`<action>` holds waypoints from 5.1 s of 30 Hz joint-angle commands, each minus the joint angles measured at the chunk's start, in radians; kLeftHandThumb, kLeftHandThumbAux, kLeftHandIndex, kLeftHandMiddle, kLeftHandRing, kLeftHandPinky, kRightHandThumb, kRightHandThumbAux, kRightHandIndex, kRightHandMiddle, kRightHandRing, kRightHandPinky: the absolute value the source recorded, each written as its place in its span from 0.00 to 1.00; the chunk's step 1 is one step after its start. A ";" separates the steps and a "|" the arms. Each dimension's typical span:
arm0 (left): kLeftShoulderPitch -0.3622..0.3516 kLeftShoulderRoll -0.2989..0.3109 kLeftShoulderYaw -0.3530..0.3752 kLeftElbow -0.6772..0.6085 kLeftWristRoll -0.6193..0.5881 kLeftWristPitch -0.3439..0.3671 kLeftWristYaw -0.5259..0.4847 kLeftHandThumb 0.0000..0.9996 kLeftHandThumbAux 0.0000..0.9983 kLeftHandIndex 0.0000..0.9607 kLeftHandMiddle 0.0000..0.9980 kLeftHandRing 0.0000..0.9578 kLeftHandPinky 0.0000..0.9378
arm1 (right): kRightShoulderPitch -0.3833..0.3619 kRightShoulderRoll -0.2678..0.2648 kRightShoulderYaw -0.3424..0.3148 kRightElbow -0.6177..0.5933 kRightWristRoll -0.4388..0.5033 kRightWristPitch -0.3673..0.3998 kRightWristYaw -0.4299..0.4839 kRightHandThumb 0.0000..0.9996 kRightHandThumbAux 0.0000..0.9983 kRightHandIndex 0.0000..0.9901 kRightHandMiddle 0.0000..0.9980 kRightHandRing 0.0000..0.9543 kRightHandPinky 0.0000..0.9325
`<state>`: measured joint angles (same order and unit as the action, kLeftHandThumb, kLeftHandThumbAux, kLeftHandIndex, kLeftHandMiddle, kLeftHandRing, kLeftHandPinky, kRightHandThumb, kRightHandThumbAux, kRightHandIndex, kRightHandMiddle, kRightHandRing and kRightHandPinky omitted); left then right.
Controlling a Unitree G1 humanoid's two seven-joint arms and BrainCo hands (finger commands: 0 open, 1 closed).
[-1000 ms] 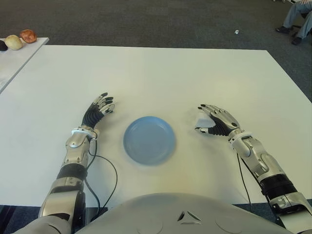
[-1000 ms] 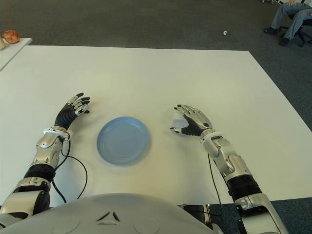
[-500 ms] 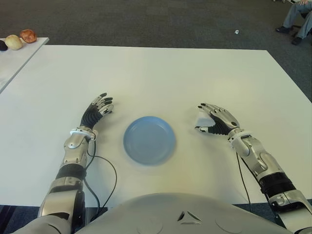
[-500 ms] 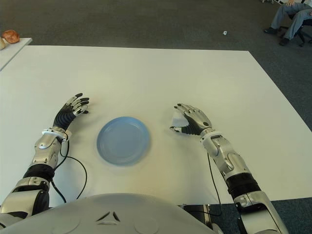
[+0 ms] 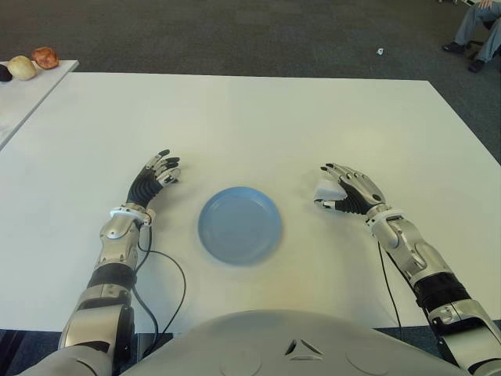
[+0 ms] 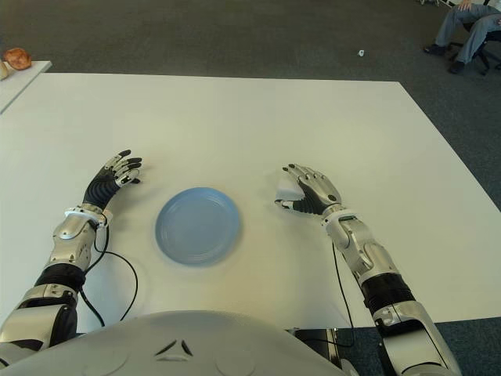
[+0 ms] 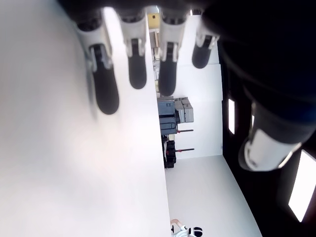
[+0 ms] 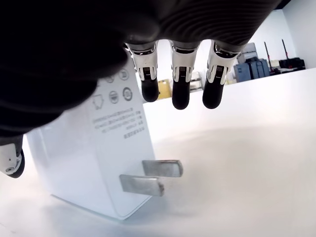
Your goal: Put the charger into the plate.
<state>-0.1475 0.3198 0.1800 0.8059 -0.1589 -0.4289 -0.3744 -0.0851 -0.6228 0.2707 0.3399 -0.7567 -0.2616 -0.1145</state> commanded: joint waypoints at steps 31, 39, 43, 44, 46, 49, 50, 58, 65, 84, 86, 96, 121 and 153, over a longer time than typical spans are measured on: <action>0.034 0.018 -0.003 0.015 0.014 0.054 -0.006 0.00 0.59 0.12 0.21 0.17 0.09 | -0.112 0.011 0.120 0.287 -0.056 -0.072 -0.238 0.48 0.36 0.11 0.17 0.18 0.24; 0.032 0.024 -0.001 0.019 0.007 0.052 -0.019 0.00 0.59 0.12 0.21 0.17 0.09 | -0.108 0.018 0.133 0.284 -0.060 -0.065 -0.295 0.58 0.37 0.17 0.26 0.28 0.32; 0.030 0.026 0.001 0.023 0.004 0.050 -0.029 0.00 0.59 0.12 0.21 0.17 0.08 | -0.108 0.020 0.138 0.287 -0.060 -0.065 -0.309 0.62 0.37 0.21 0.30 0.32 0.36; 0.030 0.026 0.001 0.023 0.005 0.050 -0.029 0.00 0.59 0.12 0.21 0.17 0.08 | -0.108 0.020 0.140 0.288 -0.061 -0.065 -0.312 0.63 0.37 0.21 0.30 0.33 0.37; 0.027 0.027 0.002 0.028 0.004 0.049 -0.032 0.00 0.59 0.12 0.21 0.17 0.08 | -0.110 0.021 0.145 0.293 -0.064 -0.068 -0.322 0.64 0.37 0.22 0.31 0.34 0.38; 0.025 0.027 0.003 0.032 0.004 0.049 -0.033 0.00 0.59 0.13 0.21 0.17 0.09 | -0.111 0.022 0.151 0.296 -0.065 -0.067 -0.329 0.65 0.37 0.23 0.32 0.35 0.39; 0.024 0.027 0.004 0.033 0.004 0.049 -0.034 0.00 0.59 0.13 0.21 0.17 0.09 | -0.110 0.021 0.153 0.295 -0.066 -0.066 -0.330 0.66 0.37 0.23 0.32 0.35 0.39; 0.022 0.029 0.002 0.036 0.009 0.047 -0.032 0.00 0.60 0.12 0.21 0.17 0.07 | -0.118 0.036 0.175 0.328 -0.076 -0.045 -0.347 0.70 0.40 0.31 0.38 0.42 0.47; 0.019 0.025 0.003 0.038 0.005 0.048 -0.032 0.00 0.60 0.12 0.21 0.17 0.08 | -0.171 0.062 0.236 0.453 -0.162 -0.008 -0.520 0.75 0.45 0.58 0.71 0.77 0.86; 0.016 0.026 0.002 0.051 0.012 0.040 -0.029 0.00 0.59 0.12 0.21 0.17 0.08 | -0.158 0.110 0.251 0.435 -0.145 0.108 -0.592 0.74 0.71 0.45 0.87 0.91 0.94; 0.015 0.026 0.002 0.054 0.011 0.039 -0.032 0.00 0.60 0.13 0.20 0.16 0.07 | -0.152 0.114 0.247 0.421 -0.137 0.111 -0.577 0.74 0.71 0.45 0.88 0.92 0.94; 0.011 0.026 -0.002 0.057 0.014 0.042 -0.028 0.00 0.61 0.13 0.21 0.16 0.08 | -0.120 0.108 0.225 0.326 -0.090 0.104 -0.481 0.75 0.71 0.44 0.91 0.93 0.93; 0.001 0.023 -0.007 0.076 0.016 0.041 -0.029 0.00 0.63 0.14 0.21 0.17 0.07 | -0.067 0.084 0.206 0.148 -0.130 0.202 -0.425 0.75 0.71 0.44 0.93 0.94 0.94; 0.004 0.030 -0.026 0.061 0.054 0.059 0.010 0.00 0.67 0.12 0.22 0.18 0.09 | -0.021 0.174 0.118 -0.072 -0.074 0.371 -0.182 0.75 0.71 0.44 0.91 0.93 0.92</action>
<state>-0.1747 0.3543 0.1752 0.8415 -0.1369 -0.4236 -0.3732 -0.1241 -0.4654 0.3881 0.2734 -0.8379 0.0828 -0.3336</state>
